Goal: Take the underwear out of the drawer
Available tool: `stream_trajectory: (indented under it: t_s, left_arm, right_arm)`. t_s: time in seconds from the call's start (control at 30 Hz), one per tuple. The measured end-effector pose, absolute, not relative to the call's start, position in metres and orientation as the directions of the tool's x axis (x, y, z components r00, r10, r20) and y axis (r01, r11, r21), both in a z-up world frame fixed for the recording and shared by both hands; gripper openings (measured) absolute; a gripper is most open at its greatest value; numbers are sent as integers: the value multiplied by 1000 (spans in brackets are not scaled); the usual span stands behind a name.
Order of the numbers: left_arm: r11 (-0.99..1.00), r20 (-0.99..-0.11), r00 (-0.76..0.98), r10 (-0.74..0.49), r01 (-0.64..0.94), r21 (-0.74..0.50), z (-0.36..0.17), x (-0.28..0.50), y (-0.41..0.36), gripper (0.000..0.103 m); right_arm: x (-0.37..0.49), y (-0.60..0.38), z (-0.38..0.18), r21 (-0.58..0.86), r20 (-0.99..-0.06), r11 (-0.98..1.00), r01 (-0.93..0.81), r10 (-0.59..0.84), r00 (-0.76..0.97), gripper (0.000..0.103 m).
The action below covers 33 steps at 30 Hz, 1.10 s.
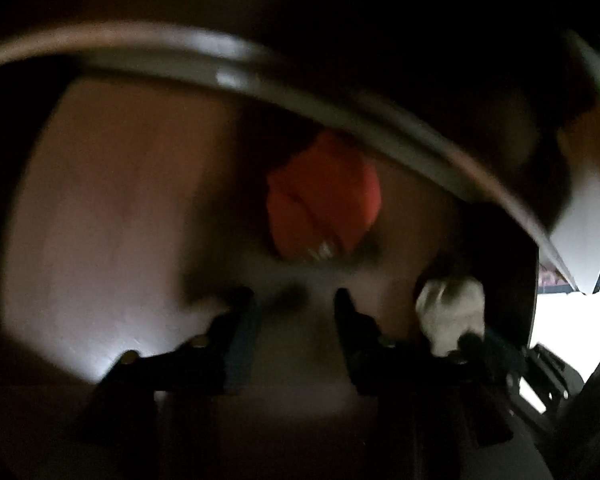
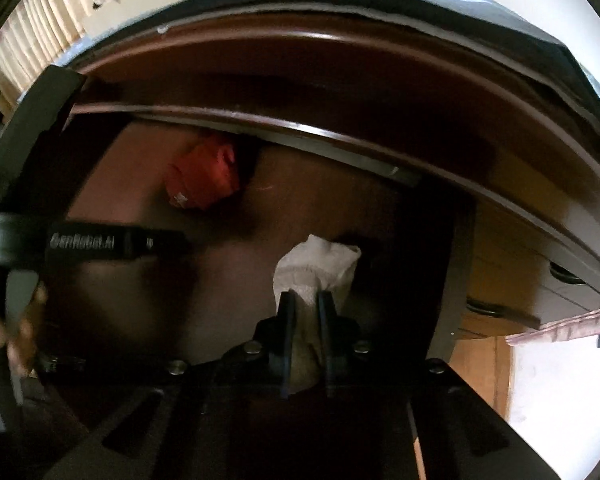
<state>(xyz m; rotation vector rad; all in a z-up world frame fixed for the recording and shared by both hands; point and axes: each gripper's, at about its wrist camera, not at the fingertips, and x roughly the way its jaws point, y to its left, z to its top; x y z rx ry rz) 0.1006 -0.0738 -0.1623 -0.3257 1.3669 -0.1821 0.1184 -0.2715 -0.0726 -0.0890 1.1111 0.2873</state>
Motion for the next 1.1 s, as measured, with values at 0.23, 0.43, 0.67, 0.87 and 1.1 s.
stream_trajectory:
  t_s: [0.23,0.43,0.67,0.87,1.1]
  left_arm:
    - [940,-914,246,-324,-28,-340,-157,99,-62,58]
    - [942,-905,300,-302,-50,-331,-158,95,-47,72]
    - [965,-949,206,-240,-58,-257,-157,107,-13,65]
    - [977,-962,191,-196,-47,-208,-159,97,25,65]
    - [978,-964,174,-202,-18,-208,-158,97,45,73]
  right_arm:
    - [118,-279,-54,98,-850,960,-263,218,480,13]
    - [120,-285,-53,282,-822,934,-220,354,447,14]
    - [130,-239,-55,194,-829,918,-347,343,443,14]
    - [152,-198,-73,142,-871,870,-472,336,358,14]
    - [164,-162,-80,19,-894,839,-543,257,366,14]
